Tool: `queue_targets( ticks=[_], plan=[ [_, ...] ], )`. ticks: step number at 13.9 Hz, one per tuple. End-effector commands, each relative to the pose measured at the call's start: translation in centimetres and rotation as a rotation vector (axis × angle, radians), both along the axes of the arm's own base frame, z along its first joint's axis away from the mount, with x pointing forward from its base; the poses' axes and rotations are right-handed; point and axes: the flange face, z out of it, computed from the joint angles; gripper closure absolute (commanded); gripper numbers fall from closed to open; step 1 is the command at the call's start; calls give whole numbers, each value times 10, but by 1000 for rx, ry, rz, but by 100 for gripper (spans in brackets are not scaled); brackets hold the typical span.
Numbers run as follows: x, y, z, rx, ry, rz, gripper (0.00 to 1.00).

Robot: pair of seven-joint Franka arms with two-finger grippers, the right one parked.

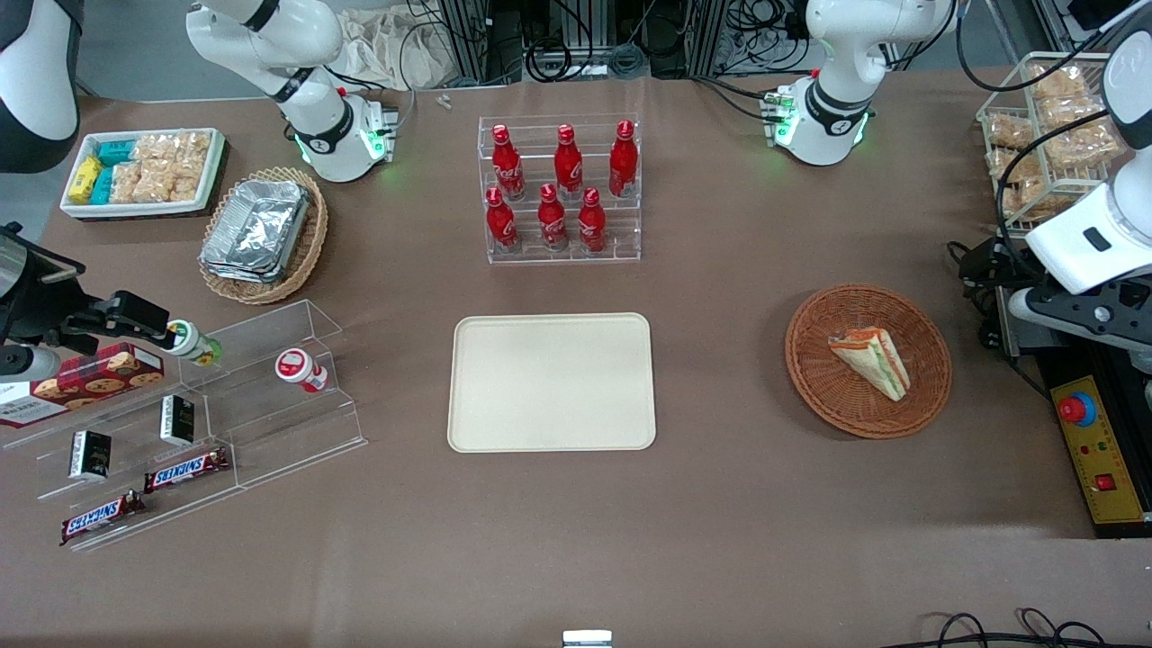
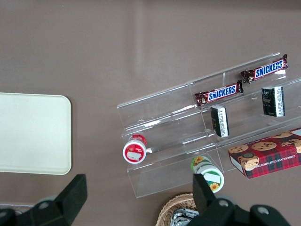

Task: Place sandwich from basket to tray
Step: 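Move the left gripper over the sandwich in the wicker basket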

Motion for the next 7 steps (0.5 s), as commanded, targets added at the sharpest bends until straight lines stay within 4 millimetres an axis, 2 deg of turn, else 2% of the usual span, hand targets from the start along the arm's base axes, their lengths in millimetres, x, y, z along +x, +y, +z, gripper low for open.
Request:
queue_targets(
  ticks=[1,3,4,7],
  plan=[
    [6,-2,0,6,16,-16,0],
    [8,-3,-1,27,15,-21,0],
    [7,-13,-3,34,20,-30,0],
    [-7,-17,-25,61,74,215,0]
  ],
)
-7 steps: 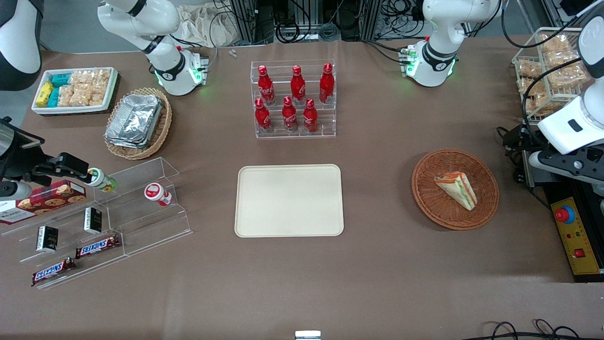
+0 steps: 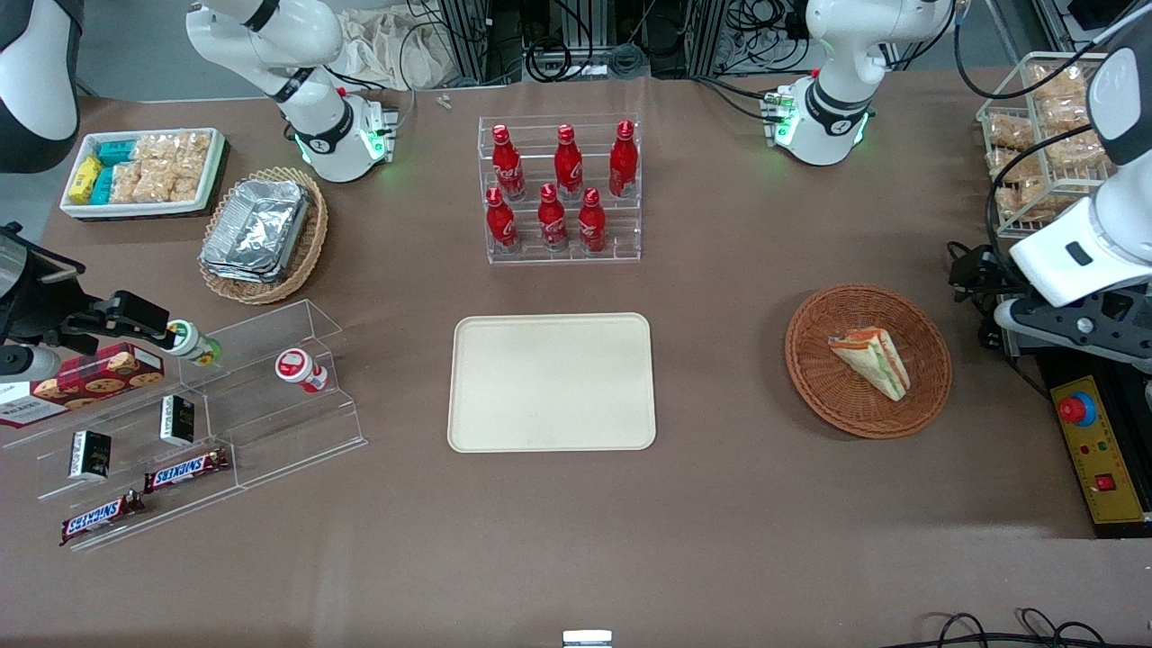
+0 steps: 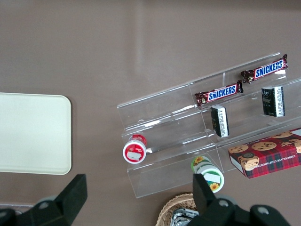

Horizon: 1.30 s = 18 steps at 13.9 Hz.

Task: Place sandwich from basket to tray
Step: 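Move the left gripper over the sandwich in the wicker basket, then lower the left gripper and close it on the wrapped sandwich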

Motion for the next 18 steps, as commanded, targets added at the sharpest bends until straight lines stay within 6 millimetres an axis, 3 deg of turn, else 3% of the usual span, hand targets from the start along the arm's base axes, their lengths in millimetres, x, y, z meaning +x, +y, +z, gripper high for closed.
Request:
queue_targets(
  ticks=[1,5,9,12,14,18],
  plan=[
    [-10,-5,-23,49,42,213,0],
    [-41,1,-68,62,-6,470,0],
    [-53,2,-138,94,-43,804,0],
    [-68,5,-189,93,-63,886,0],
    [-67,21,-206,83,-84,968,0],
    [-53,20,-246,73,-103,1131,0]
  ],
)
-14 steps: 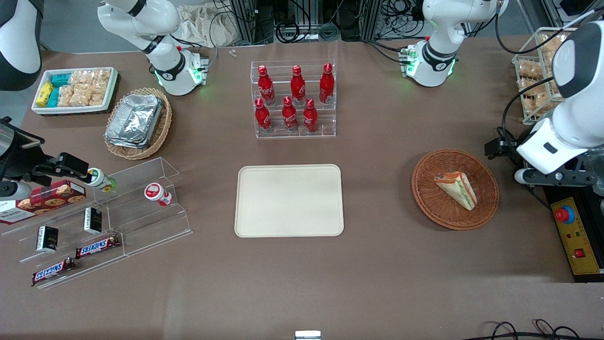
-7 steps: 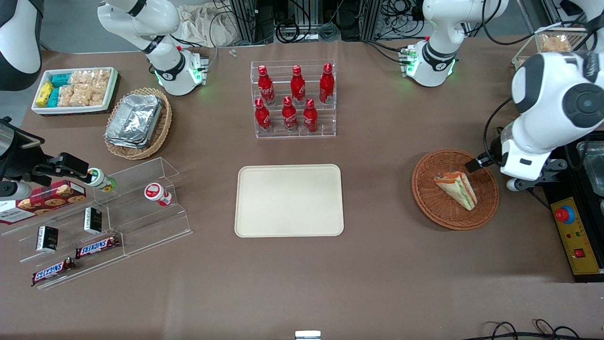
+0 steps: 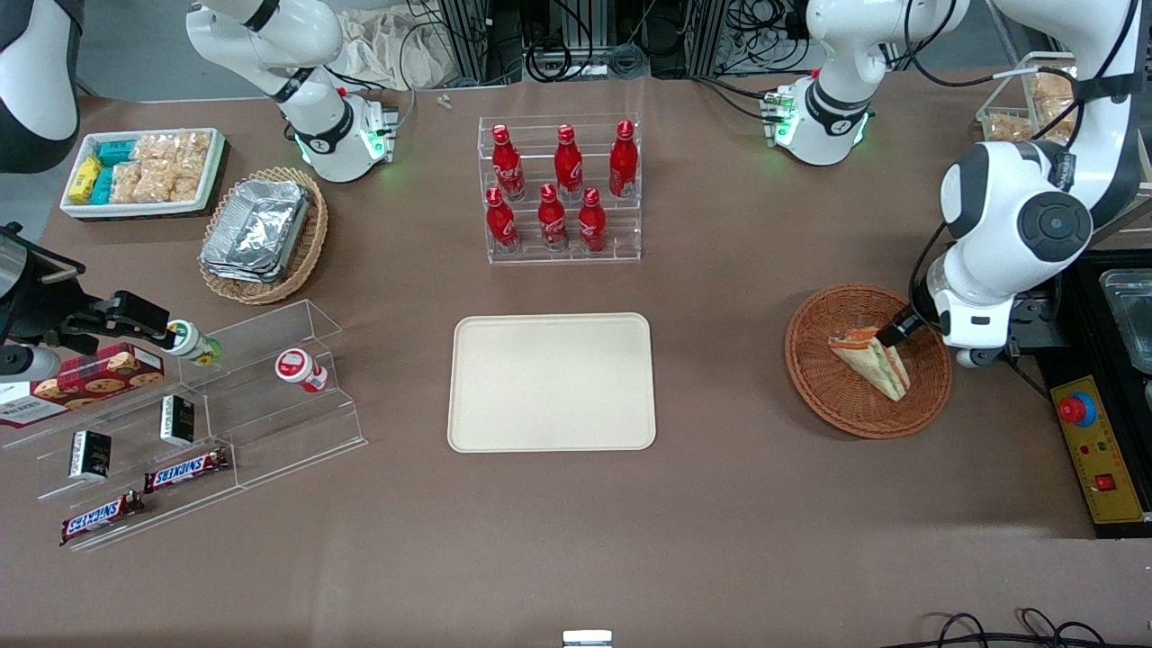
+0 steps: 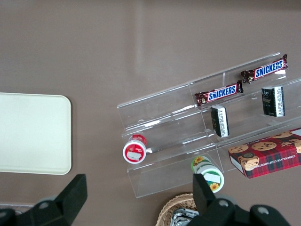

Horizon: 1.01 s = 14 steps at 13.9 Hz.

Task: Place sandwich from basket to tray
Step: 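Lower the left gripper and close it on the wrapped sandwich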

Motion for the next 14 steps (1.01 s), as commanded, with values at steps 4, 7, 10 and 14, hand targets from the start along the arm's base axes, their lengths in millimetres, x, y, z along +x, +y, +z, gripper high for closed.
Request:
queue_targets(
  ticks=[4,7,10,14],
  plan=[
    [12,-4,-47,4,-46,228,0],
    [8,-4,-58,3,-44,247,0],
    [1,-4,-72,-4,-59,246,0],
    [-4,4,-85,-9,-76,256,0]
  ],
)
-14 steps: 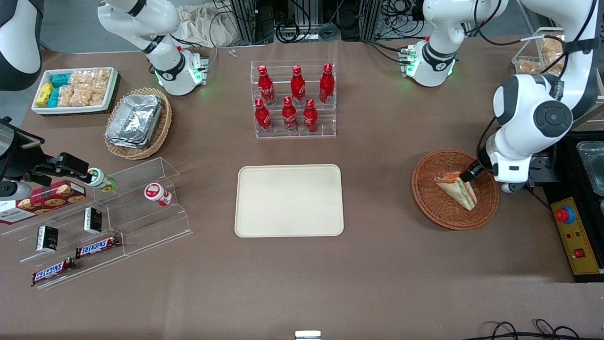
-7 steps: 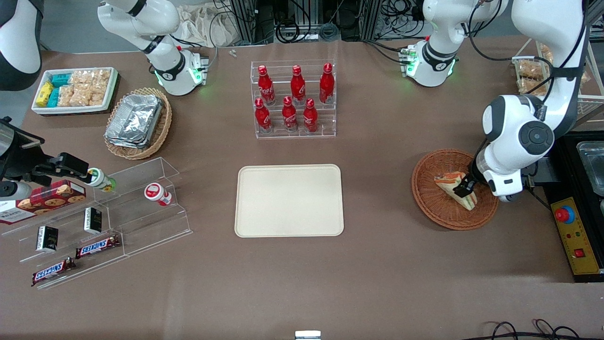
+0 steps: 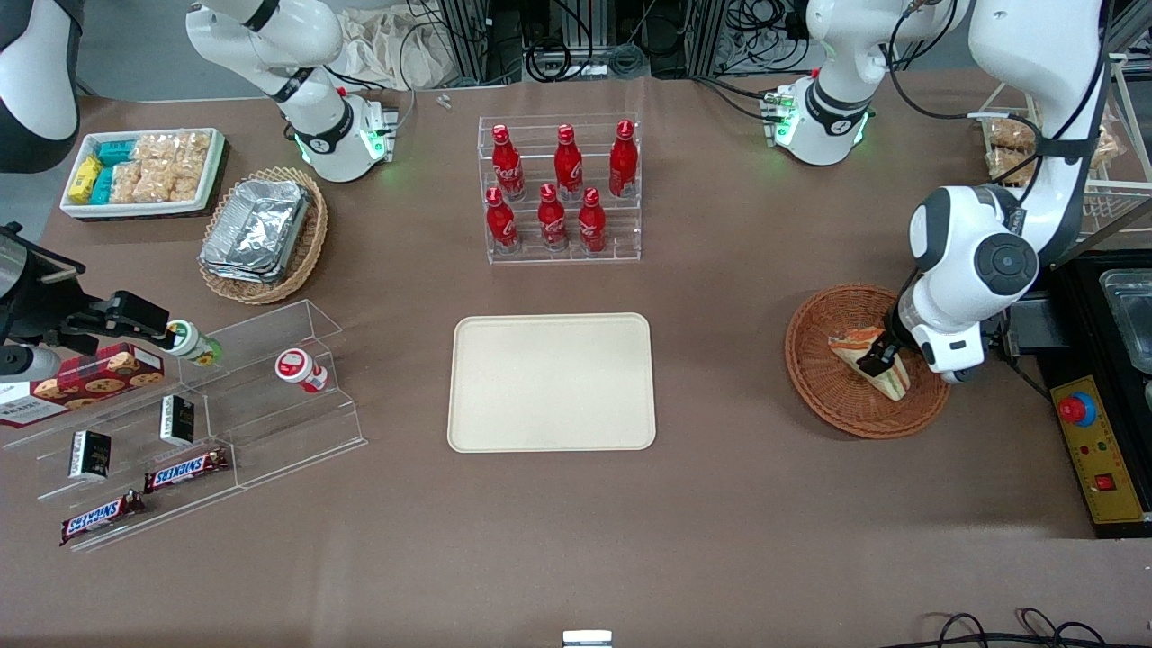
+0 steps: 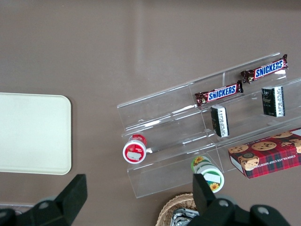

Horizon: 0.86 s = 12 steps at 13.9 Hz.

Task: Place sandwich from basket to tray
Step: 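Lower the left gripper and close it on the wrapped sandwich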

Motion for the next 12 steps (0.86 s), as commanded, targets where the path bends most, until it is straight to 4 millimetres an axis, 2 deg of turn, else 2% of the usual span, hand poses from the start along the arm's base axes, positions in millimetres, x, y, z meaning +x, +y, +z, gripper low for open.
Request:
queue_targets(
  ticks=[1,4,5,6,7,8,9,12],
  plan=[
    [-6,5,-13,3,-44,42,0],
    [-4,4,-25,-3,-54,43,0],
    [-3,4,-25,-4,-55,41,4],
    [-3,4,-28,-4,-51,41,30],
    [-3,4,-29,-3,-48,37,62],
    [-2,4,-29,-1,-49,32,85],
    [-2,4,-29,2,-50,25,99],
    [2,2,-18,4,-63,15,100]
  ],
)
